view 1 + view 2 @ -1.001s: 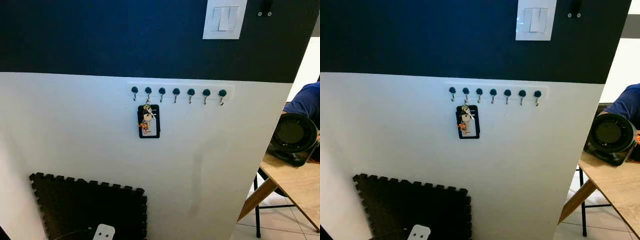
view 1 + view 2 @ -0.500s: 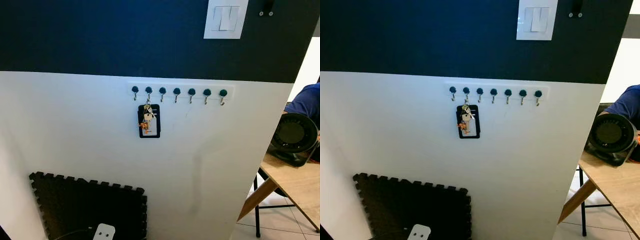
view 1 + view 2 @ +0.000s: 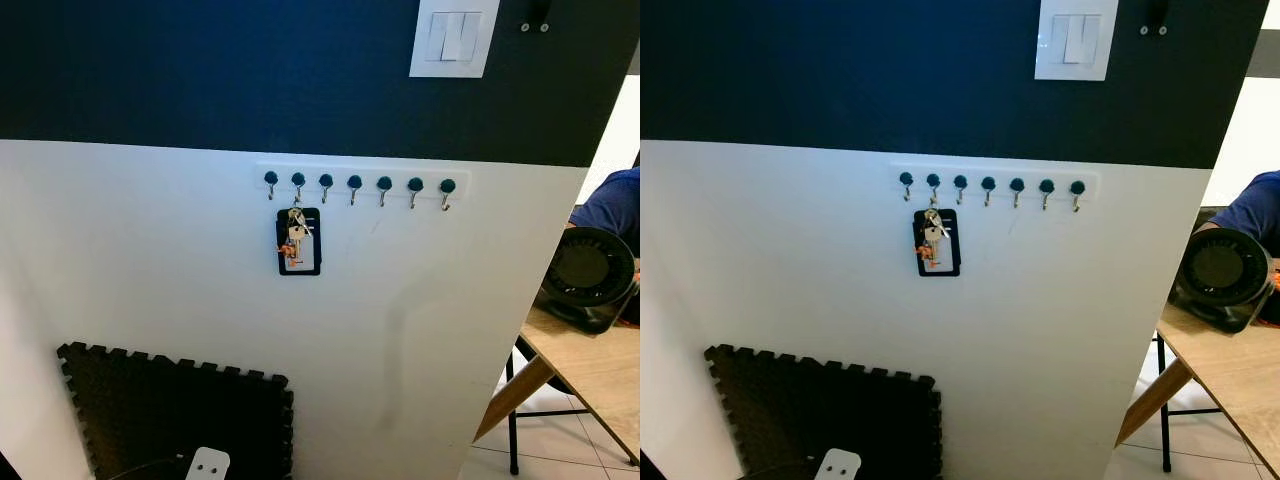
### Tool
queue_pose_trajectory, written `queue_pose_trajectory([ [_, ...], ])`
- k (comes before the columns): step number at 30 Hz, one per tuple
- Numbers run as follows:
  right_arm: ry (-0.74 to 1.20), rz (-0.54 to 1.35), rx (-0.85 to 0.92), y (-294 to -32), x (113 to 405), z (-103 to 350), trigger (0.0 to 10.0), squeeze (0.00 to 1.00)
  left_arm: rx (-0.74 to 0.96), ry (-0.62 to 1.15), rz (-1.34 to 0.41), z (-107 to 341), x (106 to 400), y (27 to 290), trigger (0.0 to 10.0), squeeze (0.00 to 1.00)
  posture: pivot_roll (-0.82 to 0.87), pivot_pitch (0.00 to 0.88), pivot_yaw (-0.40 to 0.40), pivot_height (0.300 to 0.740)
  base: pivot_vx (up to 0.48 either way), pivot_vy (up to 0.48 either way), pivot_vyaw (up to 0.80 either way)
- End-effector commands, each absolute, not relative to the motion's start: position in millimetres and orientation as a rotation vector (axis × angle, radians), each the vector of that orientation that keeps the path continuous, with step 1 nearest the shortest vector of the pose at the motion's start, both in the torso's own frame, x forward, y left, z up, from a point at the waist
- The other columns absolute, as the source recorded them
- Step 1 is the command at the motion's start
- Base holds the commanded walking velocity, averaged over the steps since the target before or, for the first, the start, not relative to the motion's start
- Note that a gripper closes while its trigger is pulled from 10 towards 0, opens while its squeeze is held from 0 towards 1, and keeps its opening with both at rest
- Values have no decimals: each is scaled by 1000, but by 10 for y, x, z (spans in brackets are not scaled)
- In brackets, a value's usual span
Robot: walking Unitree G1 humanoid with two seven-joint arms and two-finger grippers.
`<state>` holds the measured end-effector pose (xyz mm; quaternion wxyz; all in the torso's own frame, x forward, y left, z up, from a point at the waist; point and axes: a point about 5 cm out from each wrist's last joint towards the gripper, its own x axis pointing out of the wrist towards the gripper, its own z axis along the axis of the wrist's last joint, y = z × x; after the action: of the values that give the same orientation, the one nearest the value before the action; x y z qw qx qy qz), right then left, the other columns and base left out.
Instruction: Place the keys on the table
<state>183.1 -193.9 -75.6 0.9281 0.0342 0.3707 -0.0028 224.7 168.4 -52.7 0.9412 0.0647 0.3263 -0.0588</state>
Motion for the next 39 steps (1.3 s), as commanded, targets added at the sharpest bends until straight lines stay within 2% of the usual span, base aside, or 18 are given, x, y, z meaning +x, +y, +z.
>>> queue_pose_trajectory([
  [1,777,-11,76,-1923,1810,-775,10000,0,116,660,-115,-531,2241,1665,10000,0,38,0,-18,740,0,0,0],
  [12,782,-21,71,-1912,1808,-780,10000,0,169,645,-99,-517,2247,1722,10000,0,43,0,-11,740,0,0,0],
  [20,774,-32,91,-1905,1807,-779,10000,0,90,634,-114,-498,2265,1711,10000,0,49,0,-5,740,0,0,0],
  [26,785,-31,82,-1914,1796,-787,10000,0,140,640,-96,-496,2276,1739,10000,0,50,0,-8,740,0,0,0],
  [39,787,-25,76,-1910,1792,-789,10000,0,137,647,-103,-508,2259,1735,10000,0,52,0,-11,740,0,0,0],
])
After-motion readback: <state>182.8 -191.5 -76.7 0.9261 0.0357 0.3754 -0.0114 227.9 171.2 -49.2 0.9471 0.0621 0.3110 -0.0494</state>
